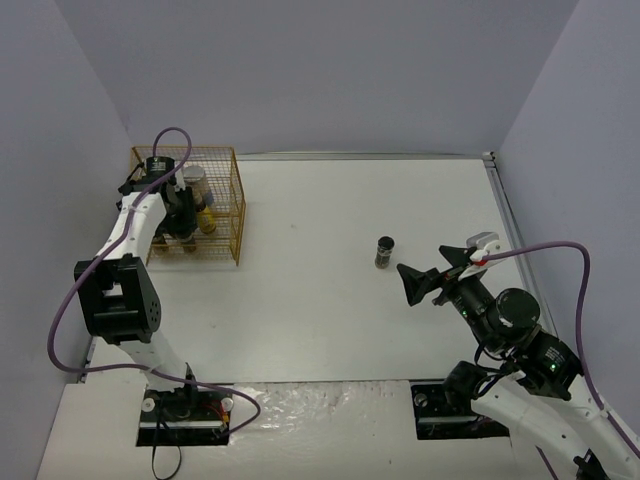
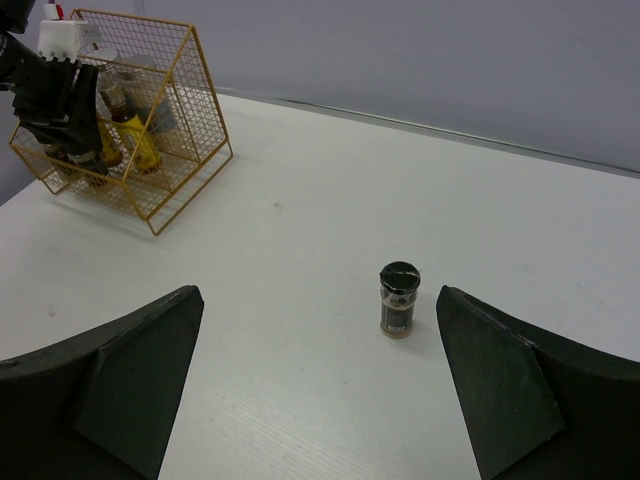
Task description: Organize the condiment bottles
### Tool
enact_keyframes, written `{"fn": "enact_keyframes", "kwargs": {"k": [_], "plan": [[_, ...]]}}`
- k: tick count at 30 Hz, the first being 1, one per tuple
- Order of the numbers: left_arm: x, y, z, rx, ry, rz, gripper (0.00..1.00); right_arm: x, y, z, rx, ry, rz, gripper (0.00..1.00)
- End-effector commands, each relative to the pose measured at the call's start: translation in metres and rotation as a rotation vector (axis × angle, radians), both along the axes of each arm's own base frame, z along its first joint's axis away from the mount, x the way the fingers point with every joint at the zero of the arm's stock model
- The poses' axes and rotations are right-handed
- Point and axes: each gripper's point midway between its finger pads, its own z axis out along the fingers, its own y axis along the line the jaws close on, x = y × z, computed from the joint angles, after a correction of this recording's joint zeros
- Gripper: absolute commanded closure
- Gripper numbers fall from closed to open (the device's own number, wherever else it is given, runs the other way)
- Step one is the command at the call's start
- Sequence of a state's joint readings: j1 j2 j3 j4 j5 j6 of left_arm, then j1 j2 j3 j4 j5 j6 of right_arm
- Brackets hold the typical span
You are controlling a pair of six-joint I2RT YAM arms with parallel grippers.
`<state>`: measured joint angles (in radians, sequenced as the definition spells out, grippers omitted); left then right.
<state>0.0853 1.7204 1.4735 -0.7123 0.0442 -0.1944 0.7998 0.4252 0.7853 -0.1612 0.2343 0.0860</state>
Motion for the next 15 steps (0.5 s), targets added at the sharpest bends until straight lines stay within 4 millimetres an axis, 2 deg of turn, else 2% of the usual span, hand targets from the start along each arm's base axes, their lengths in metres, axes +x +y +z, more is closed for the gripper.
{"fn": "enact_keyframes", "kwargs": {"k": [1, 4, 11, 15], "plan": [[0.012, 0.005, 0.026, 0.015, -0.089, 0.019, 0.66, 0.006, 0.010, 0.012, 0.029, -0.022, 0.018, 0.00], [0.009, 0.005, 0.029, 0.015, -0.088, 0.022, 0.55, 0.007, 0.013, 0.010, 0.029, -0.011, 0.022, 0.00], [0.002, 0.004, 0.045, 0.015, -0.102, 0.032, 0.41, 0.015, 0.023, -0.001, 0.034, 0.053, 0.014, 0.00], [-0.009, 0.001, 0.072, -0.001, -0.138, 0.051, 0.30, 0.032, 0.029, -0.020, 0.010, 0.129, -0.050, 0.00]]}}
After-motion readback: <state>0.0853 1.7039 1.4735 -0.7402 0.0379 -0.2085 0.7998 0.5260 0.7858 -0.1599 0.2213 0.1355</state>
